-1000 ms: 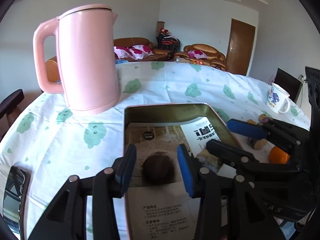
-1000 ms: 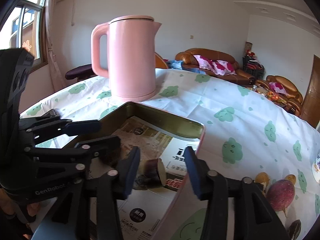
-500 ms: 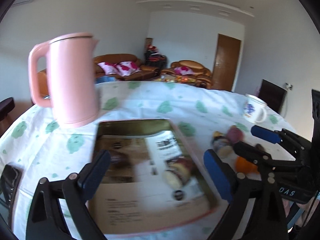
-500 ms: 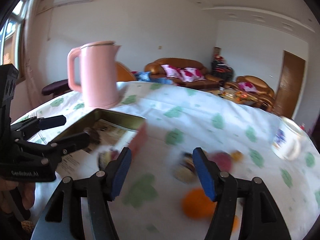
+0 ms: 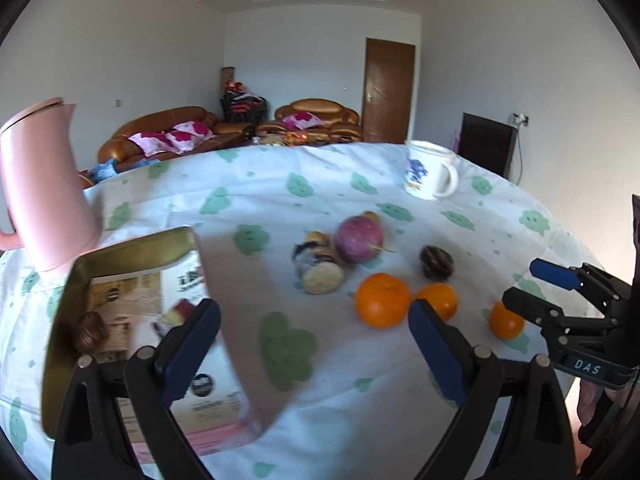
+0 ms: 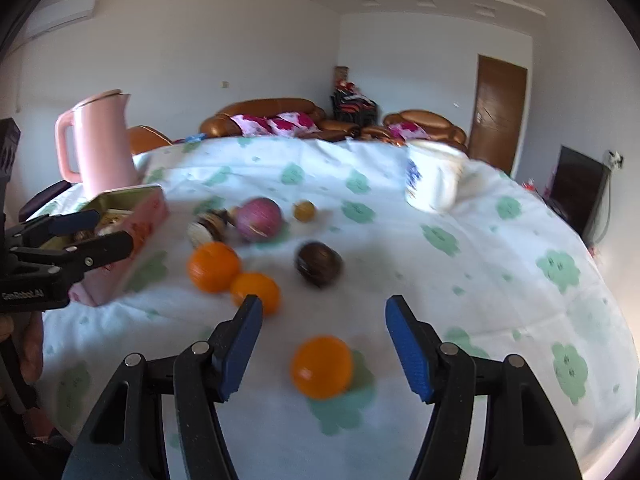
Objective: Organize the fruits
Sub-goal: 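Grasp an orange with the right tool, then grasp another orange with the left tool while the right tool holds its orange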
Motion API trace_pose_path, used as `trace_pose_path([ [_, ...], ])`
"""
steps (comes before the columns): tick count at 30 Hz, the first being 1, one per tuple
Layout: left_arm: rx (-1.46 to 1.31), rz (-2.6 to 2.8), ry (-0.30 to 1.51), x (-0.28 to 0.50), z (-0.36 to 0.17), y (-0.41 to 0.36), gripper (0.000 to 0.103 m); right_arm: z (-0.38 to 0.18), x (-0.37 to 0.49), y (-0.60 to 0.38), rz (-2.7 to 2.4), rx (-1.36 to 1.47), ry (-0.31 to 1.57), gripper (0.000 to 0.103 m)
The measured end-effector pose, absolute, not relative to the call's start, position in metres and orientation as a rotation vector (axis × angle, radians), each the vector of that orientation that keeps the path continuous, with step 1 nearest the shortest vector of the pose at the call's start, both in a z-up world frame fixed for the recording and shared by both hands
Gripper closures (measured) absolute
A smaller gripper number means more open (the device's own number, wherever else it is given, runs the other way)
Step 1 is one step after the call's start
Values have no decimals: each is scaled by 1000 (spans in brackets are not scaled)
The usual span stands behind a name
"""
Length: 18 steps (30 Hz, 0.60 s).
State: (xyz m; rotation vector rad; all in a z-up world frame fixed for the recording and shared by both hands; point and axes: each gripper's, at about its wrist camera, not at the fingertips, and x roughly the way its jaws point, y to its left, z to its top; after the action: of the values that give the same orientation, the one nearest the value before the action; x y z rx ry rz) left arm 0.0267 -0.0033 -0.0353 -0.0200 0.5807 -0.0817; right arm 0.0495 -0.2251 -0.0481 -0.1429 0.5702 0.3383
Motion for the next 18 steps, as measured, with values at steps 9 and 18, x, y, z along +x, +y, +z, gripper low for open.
trace_pose_path([
  [9, -4, -104, 615, 36, -42, -16, 6, -68, 58, -231, 376, -110, 656, 38],
  [18, -8, -136, 639, 45, -43, -25, 6, -79, 66, -228, 409, -110, 720, 65],
])
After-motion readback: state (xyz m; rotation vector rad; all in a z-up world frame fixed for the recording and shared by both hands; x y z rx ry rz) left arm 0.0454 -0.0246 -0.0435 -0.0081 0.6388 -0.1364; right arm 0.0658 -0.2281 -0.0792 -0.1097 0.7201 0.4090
